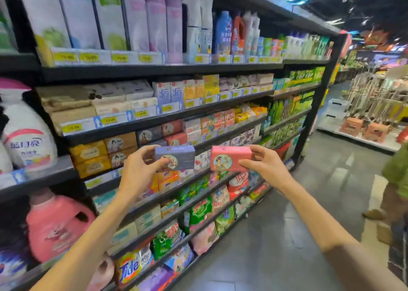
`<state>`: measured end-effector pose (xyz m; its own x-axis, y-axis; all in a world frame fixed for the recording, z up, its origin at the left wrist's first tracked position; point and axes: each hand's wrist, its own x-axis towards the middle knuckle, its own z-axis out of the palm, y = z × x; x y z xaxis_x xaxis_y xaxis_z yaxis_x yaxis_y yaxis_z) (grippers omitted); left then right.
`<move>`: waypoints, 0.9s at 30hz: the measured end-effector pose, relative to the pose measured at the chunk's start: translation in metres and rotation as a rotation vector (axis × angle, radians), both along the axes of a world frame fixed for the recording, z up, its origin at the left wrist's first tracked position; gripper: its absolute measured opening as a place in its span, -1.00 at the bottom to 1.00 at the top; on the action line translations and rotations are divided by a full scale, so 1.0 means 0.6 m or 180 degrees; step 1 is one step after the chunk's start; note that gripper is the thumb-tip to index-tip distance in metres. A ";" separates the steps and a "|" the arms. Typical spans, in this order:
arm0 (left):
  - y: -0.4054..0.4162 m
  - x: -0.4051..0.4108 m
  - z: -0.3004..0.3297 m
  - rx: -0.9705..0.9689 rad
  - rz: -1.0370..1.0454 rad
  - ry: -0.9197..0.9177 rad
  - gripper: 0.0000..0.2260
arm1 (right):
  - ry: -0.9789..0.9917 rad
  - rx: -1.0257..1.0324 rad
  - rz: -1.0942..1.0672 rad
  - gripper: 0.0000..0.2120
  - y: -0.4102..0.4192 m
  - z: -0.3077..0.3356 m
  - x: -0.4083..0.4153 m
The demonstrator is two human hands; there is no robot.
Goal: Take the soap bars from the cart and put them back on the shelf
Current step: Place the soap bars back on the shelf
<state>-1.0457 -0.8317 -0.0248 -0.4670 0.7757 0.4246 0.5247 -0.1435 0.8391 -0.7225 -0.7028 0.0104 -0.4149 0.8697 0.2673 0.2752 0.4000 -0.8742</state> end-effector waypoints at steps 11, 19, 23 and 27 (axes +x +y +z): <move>0.114 -0.071 -0.033 -0.0171 0.1106 -0.0063 -0.60 | -0.0032 -0.0083 0.1125 -0.61 0.275 -0.037 -0.178; 0.182 -0.078 -0.055 -0.0199 0.1921 -0.0266 -0.54 | -0.0111 -0.0044 0.1782 -0.68 0.425 -0.059 -0.287; 0.212 -0.081 -0.050 -0.0245 0.2230 -0.0284 -0.52 | -0.0106 -0.0065 0.1993 -0.64 0.465 -0.067 -0.321; 0.243 -0.092 -0.042 -0.0317 0.2369 -0.0176 -0.58 | -0.0169 -0.0110 0.2030 -0.63 0.484 -0.074 -0.342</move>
<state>-1.1006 -0.6860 -0.0502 -0.9015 0.2804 0.3297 0.4102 0.3104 0.8576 -0.9274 -0.4122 -0.0343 -0.8656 0.4553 0.2085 0.0356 0.4713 -0.8813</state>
